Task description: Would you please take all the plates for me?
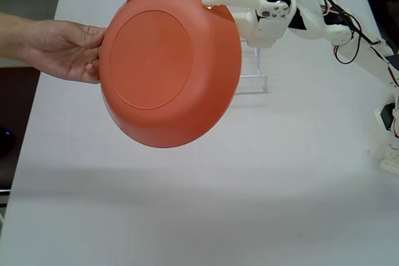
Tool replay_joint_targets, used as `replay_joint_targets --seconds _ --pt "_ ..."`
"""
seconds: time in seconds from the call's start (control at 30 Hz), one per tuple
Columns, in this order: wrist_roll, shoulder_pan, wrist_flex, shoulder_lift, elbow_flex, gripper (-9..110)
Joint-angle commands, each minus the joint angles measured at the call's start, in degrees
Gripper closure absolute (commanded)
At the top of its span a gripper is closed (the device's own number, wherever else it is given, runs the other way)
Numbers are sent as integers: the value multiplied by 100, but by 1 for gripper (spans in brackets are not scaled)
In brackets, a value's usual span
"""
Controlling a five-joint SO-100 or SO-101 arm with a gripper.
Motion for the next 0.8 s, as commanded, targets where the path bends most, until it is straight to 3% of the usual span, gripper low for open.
replay_joint_targets --seconds 0.0,0.07,0.13,0.27,0.63,0.7,0.77 --pt "-202 105 -70 519 -18 97" --pt "-510 167 53 519 -18 75" --pt "-668 255 229 554 -18 61" --pt "-1011 404 325 589 -185 57" --pt "-1942 1477 1714 879 -343 61" --pt "-2057 1740 2065 879 -299 73" --pt "-2224 1916 2224 879 -149 102"
